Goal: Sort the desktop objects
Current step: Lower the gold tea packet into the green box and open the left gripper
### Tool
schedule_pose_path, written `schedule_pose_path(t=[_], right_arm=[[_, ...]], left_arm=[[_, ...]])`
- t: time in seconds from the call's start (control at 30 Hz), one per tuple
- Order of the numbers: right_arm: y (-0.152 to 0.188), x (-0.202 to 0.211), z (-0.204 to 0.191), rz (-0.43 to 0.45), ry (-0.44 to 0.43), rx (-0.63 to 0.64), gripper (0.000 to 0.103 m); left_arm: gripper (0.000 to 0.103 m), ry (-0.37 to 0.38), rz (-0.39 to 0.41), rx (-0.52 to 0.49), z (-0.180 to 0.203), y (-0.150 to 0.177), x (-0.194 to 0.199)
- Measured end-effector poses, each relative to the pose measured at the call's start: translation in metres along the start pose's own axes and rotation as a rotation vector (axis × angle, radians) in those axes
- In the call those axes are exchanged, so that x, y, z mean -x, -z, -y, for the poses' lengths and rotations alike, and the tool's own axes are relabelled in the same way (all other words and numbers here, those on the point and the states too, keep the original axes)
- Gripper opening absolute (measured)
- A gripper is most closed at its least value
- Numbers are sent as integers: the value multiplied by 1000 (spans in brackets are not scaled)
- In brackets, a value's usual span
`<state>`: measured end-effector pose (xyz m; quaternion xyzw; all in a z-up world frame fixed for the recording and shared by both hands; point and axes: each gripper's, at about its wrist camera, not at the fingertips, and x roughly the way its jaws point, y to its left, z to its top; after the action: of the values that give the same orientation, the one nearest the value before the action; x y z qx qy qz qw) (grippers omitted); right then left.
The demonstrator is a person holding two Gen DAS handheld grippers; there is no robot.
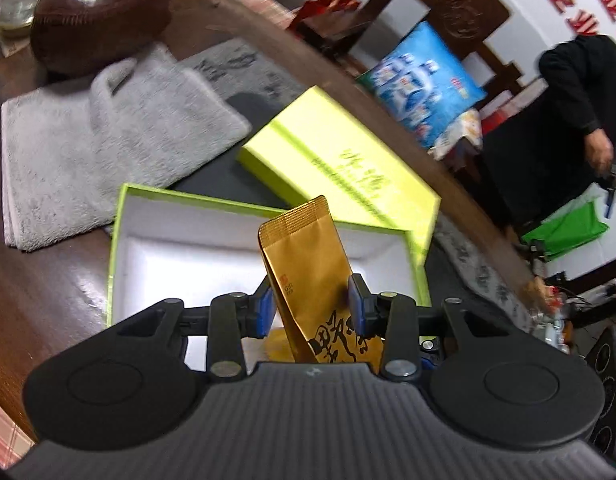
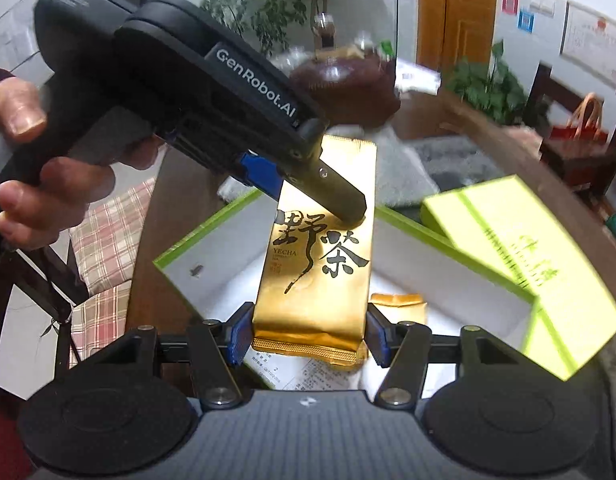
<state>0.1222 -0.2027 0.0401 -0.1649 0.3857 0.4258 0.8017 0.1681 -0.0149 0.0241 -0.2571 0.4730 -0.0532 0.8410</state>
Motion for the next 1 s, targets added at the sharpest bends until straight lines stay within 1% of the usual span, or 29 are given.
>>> schedule_pose_path(t=[0.2, 0.37, 0.43, 0.57, 0.6, 0.63, 0.67, 0.8, 0.87, 1.0], right_arm=[[-4, -52, 9, -109, -42, -63, 57], [-3, -81, 13, -191, -45, -81, 58], [-3, -88, 14, -213, -46, -86, 60], [-5, -91, 13, -216, -38, -79, 66], [-5, -90, 13, -217, -37, -80, 71], [-5, -90, 12, -217, -35, -81, 78], [-5, -88, 13, -208, -30, -81, 80], [-5, -79, 16, -177, -9, -86, 81], [-5, -72, 18, -163, 10, -82, 80], [2, -49, 18, -121, 34, -77, 81]], left_arm=[[39, -30, -71, 49, -33, -1, -30], [39, -34, -100, 48, -39, 2, -41], [38, -36, -112, 48, -41, 2, -46], [38, -39, -135, 47, -46, 4, -55], [38, -40, -141, 46, -47, 4, -58], [38, -41, -146, 46, -48, 5, -60], [38, -42, -152, 46, -50, 5, -63], [39, -67, -163, 15, -46, 6, -67], [40, -80, -164, -2, -43, 6, -67], [54, -106, -146, -38, -35, 7, -60]])
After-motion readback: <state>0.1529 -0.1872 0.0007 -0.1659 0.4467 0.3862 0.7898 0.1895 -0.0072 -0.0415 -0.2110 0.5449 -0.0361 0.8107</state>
